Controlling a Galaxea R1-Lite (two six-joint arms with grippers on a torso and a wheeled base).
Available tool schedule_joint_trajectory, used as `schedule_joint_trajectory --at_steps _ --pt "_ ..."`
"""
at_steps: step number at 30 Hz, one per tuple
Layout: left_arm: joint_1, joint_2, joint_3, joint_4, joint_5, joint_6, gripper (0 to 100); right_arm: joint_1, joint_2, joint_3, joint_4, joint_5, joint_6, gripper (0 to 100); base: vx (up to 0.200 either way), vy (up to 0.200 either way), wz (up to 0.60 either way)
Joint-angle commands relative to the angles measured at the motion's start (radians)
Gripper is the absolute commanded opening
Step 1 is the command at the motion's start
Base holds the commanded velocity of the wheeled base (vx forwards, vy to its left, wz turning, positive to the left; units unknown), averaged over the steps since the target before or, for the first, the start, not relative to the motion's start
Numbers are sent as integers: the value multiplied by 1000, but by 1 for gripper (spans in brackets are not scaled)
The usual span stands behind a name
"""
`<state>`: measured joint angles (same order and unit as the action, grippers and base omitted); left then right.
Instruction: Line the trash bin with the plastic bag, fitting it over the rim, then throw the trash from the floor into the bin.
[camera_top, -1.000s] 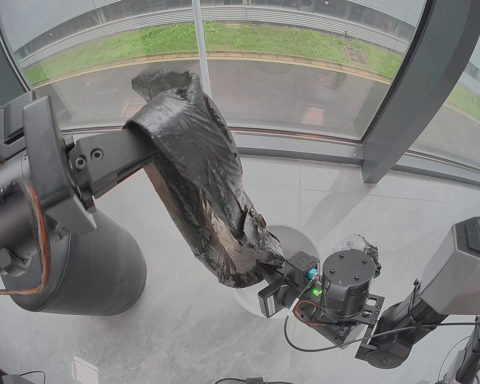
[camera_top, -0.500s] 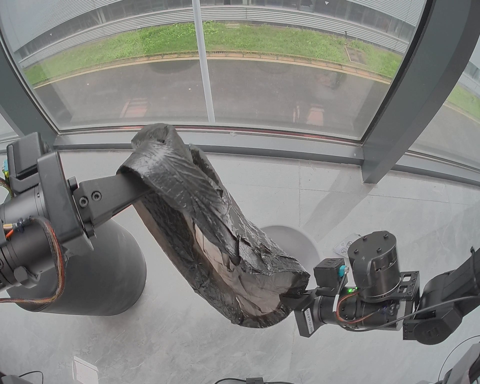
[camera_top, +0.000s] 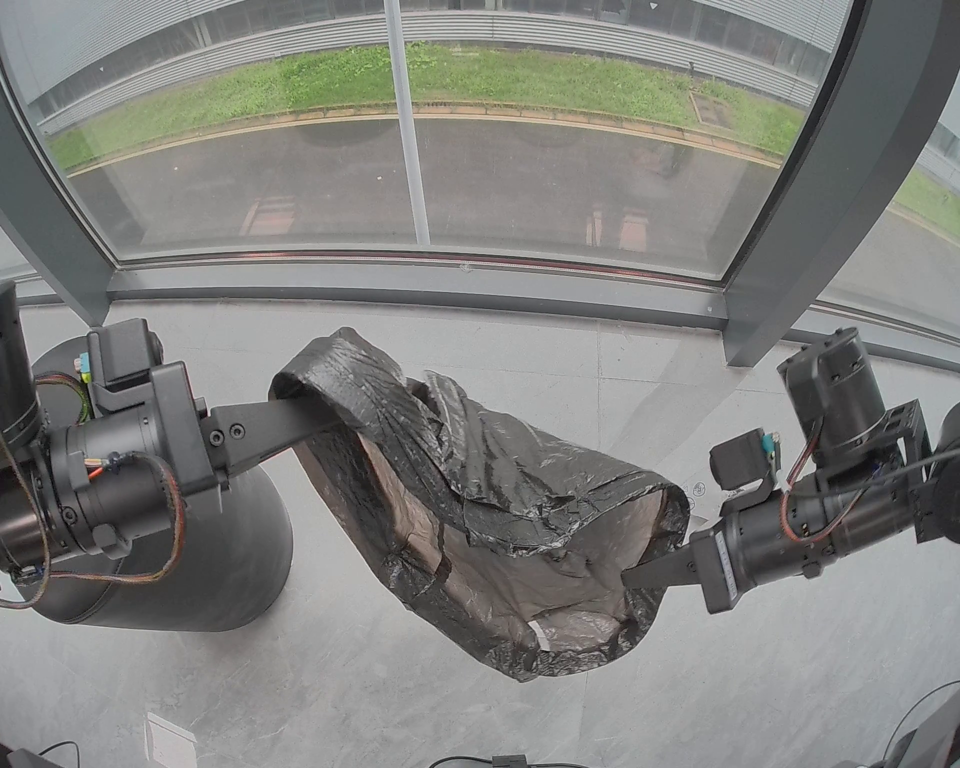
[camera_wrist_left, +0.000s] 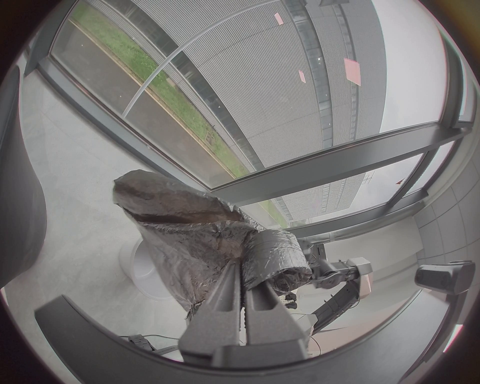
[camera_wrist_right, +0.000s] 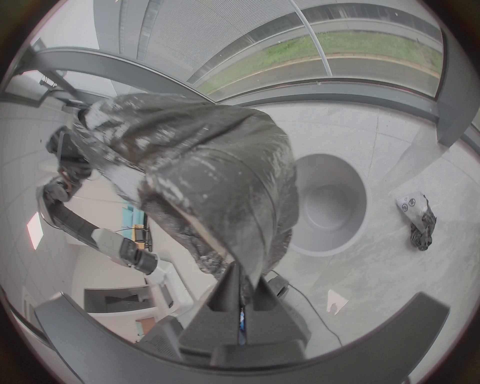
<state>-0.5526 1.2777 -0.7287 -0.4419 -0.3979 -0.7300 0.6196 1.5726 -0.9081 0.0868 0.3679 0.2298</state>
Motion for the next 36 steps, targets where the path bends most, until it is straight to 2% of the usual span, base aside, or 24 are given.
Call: schedule_joint_trajectory --at_steps 1,2,3,4,6,10,13,18,24,27,31,36 --pt "56 127 31 -58 -70 -8 0 -84 -68 -163 183 118 10 0 0 0 0" --pt "56 132 31 -58 -72 -9 0 -87 -68 -170 197 128 11 0 0 0 0" --pt "56 152 25 -60 -84 -28 0 -96 -66 -204 272 175 17 0 0 0 0" --pt "56 158 22 -61 -90 -37 0 -96 -66 -212 292 190 17 0 0 0 0" --pt "57 187 17 -77 -122 -91 0 -101 -66 -219 343 232 17 0 0 0 0" --pt "57 213 28 -124 -171 -172 0 -100 -74 -196 366 255 17 0 0 0 0" --pt "57 216 28 -127 -187 -197 0 -98 -74 -181 367 260 17 0 0 0 0" --pt "57 224 38 -121 -260 -278 0 -89 -97 -124 372 293 17 0 0 0 0" --pt "49 232 57 -121 -262 -319 0 -75 -137 -106 412 309 17 0 0 0 0" --pt "48 218 60 -121 -260 -338 0 -73 -167 -95 435 352 19 0 0 0 0" --pt "19 190 74 -120 -260 -376 0 -77 -184 -80 435 353 19 0 0 0 0" --pt "0 204 112 -121 -260 -378 0 -80 -164 -49 427 353 16 0 0 0 0"
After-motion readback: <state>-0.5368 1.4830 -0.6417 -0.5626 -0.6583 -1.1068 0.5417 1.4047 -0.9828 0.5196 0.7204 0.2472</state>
